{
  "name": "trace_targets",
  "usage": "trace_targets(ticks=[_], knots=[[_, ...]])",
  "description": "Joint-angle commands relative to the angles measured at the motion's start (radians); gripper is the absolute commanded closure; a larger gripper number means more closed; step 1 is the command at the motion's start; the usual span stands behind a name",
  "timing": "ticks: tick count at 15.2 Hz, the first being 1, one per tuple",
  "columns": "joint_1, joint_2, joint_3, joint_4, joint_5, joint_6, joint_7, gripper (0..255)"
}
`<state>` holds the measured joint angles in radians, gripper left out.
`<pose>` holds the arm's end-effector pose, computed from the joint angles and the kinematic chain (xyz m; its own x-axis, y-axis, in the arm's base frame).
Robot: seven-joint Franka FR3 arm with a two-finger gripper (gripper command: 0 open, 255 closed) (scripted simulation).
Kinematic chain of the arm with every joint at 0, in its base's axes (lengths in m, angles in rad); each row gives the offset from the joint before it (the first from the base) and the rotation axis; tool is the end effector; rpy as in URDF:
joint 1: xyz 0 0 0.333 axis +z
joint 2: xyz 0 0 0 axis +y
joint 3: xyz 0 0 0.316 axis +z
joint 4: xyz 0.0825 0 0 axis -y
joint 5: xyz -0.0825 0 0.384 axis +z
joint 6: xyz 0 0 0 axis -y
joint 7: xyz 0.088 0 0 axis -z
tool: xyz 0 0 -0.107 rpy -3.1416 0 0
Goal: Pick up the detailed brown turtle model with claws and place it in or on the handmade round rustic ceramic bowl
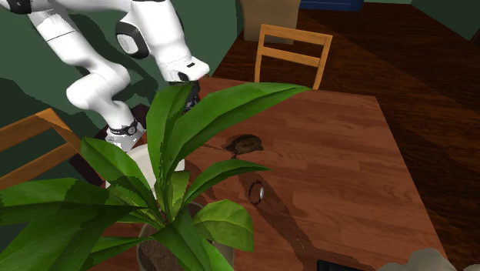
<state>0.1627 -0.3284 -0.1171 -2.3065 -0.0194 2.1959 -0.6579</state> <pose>0.4705 0.0176 0.4958 0.7354 0.6529 0.1817 0.6434 -0.7568 0.1152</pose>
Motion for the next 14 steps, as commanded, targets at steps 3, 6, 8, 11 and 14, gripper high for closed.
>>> trace_targets(ticks=[3, 6, 8, 11, 14], knots=[[0.042, 0.143, -0.031, 0.054, 0.069, 0.088, -0.160, 0], [0.067, 0.251, -0.041, 0.106, 0.135, 0.136, -0.282, 0], [0.078, 0.323, -0.039, 0.146, 0.182, 0.160, -0.363, 0], [0.078, 0.349, -0.035, 0.145, 0.194, 0.186, -0.377, 0], [0.080, 0.378, -0.033, 0.138, 0.206, 0.221, -0.385, 0]])
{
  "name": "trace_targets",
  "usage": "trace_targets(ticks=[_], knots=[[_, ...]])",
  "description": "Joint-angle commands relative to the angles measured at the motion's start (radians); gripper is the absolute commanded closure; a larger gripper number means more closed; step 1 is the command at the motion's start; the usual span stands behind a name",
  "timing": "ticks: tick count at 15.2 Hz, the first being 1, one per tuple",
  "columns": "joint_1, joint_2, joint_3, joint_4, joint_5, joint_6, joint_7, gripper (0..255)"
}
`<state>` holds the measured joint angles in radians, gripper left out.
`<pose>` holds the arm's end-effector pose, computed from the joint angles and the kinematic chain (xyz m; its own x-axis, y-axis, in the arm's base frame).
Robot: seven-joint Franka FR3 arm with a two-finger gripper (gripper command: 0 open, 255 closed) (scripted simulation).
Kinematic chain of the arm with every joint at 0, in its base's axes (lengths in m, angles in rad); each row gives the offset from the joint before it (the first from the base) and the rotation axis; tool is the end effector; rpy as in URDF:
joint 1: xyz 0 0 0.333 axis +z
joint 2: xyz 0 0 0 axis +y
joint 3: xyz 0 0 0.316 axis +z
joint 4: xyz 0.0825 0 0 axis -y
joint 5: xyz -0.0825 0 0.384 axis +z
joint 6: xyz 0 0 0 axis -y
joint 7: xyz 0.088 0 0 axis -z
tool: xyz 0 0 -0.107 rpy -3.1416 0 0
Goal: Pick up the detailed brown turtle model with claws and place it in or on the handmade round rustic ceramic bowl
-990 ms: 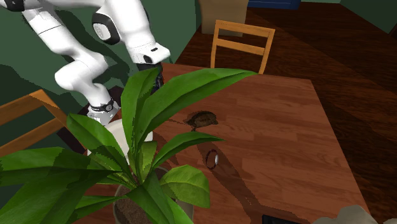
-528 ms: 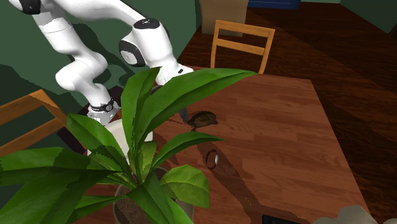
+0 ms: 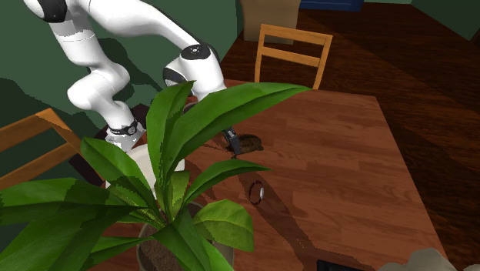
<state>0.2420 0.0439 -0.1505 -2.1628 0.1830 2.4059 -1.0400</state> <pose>0.5592 0.0530 0.3963 0.5116 0.8315 0.2166 0.8371 -0.5392 0.0924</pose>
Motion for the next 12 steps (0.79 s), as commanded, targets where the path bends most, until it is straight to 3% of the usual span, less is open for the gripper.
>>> trace_targets(ticks=[1, 10, 11, 12], knots=[[0.001, 0.015, 0.002, -0.007, 0.007, 0.022, -0.006, 0], [0.002, 0.031, 0.003, -0.009, 0.014, 0.040, -0.010, 0], [0.002, 0.031, 0.003, -0.009, 0.014, 0.040, -0.010, 255], [0.002, 0.031, 0.003, -0.009, 0.014, 0.040, -0.010, 255]])
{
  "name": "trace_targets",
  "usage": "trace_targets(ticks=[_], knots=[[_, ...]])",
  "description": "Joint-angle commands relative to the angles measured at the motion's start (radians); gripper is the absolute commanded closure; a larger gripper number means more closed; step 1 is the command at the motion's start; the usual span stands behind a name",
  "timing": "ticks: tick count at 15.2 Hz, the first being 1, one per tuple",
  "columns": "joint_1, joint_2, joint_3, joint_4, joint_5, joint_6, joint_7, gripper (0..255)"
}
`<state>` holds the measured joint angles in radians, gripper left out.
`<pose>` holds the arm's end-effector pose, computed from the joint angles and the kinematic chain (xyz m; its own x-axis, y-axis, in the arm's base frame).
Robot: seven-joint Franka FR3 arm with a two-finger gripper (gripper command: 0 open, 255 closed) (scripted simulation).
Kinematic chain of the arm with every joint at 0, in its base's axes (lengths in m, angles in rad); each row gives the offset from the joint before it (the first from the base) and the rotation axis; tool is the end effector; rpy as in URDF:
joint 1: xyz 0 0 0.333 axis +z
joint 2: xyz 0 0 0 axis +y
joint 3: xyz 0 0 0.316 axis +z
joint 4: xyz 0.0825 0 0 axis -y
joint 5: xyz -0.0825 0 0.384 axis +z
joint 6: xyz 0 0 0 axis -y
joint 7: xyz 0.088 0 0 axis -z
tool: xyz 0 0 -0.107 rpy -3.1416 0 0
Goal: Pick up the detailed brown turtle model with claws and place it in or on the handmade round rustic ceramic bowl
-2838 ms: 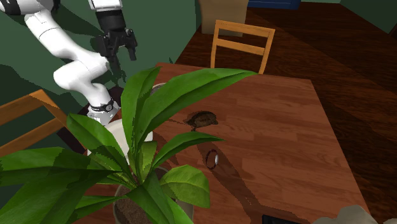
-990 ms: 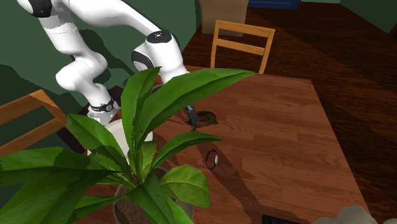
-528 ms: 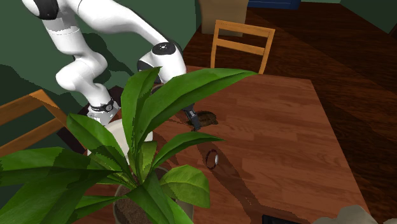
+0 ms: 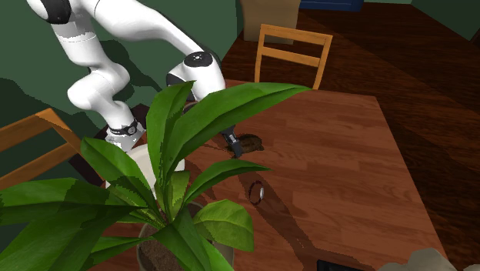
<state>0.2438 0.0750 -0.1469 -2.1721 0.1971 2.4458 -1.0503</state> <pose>0.5617 0.0555 0.3789 0.5106 0.8320 0.2169 0.8377 -0.5383 0.0927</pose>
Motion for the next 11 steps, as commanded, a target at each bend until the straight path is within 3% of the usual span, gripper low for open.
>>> trace_targets(ticks=[1, 11], knots=[[0.000, 0.000, 0.000, 0.000, 0.000, 0.000, 0.000, 255], [0.000, -0.021, -0.002, 0.017, -0.012, -0.037, 0.012, 255]])
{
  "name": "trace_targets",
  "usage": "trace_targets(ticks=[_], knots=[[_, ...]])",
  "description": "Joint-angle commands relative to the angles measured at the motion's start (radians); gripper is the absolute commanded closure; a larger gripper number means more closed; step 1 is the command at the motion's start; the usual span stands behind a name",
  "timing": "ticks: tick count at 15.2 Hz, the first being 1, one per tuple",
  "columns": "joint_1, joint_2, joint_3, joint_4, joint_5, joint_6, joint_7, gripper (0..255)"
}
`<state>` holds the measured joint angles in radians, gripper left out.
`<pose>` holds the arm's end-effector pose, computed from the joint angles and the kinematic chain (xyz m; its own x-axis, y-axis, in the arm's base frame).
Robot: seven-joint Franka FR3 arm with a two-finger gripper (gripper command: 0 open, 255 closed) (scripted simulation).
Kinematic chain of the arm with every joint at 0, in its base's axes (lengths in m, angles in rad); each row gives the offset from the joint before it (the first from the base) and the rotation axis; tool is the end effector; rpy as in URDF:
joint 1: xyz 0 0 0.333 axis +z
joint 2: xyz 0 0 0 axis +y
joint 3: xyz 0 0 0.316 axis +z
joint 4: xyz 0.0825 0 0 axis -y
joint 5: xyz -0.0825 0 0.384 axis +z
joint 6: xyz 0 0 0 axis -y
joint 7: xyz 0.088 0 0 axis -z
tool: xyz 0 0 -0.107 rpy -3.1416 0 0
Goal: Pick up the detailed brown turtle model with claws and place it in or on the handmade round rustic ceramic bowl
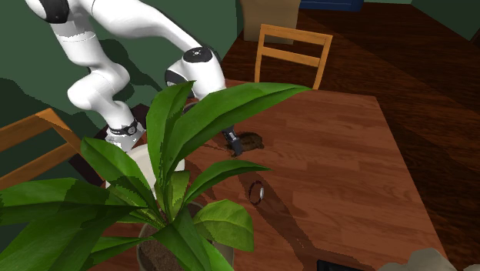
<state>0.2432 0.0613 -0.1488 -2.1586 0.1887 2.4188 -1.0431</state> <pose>0.5622 0.0548 0.3899 0.5110 0.8318 0.2166 0.8375 -0.5386 0.0924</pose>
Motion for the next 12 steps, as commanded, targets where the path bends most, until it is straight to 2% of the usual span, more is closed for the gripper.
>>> trace_targets(ticks=[1, 12], knots=[[0.001, -0.014, 0.000, 0.009, -0.008, -0.023, 0.008, 255], [0.000, -0.075, -0.003, 0.091, -0.041, -0.162, 0.043, 255]])
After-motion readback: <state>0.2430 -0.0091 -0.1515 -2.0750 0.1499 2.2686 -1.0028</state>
